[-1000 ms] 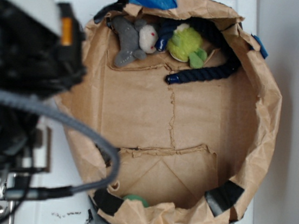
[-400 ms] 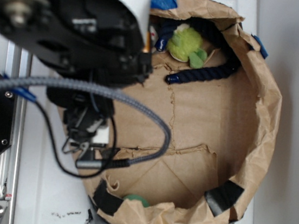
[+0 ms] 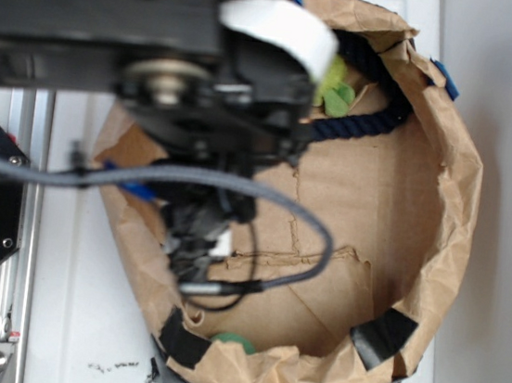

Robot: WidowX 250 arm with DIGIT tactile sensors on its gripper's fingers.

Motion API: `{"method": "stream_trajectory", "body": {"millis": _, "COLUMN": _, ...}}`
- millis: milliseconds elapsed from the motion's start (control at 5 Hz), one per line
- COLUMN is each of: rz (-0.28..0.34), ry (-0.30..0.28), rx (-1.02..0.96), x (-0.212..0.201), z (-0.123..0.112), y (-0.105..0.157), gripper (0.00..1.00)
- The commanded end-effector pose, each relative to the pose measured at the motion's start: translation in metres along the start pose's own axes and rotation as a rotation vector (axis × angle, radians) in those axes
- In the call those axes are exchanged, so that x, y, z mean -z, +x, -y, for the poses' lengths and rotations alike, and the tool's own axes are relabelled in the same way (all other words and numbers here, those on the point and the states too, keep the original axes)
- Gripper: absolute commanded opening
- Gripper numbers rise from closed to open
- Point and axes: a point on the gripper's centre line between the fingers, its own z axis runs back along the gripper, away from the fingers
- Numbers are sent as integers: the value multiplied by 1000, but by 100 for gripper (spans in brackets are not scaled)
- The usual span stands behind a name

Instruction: Grab the gray animal.

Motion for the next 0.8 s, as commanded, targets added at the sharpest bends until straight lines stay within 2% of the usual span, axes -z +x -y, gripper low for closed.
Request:
{"method": "stream_trajectory", "body": {"millis": 0, "rz": 77, "ry": 18, "rx": 70, "x": 12, "z": -13, "y": 22, "gripper": 100}}
{"method": "stream_trajectory", "body": {"millis": 400, "rz": 98, "ry": 69, "rx": 117, "x": 38, "z": -29, "y": 16, "gripper": 100}}
{"method": "stream_trajectory", "body": {"millis": 600, "rz": 76, "ry": 104, "rx": 114, "x": 57, "z": -36, "y": 9, "gripper": 100}}
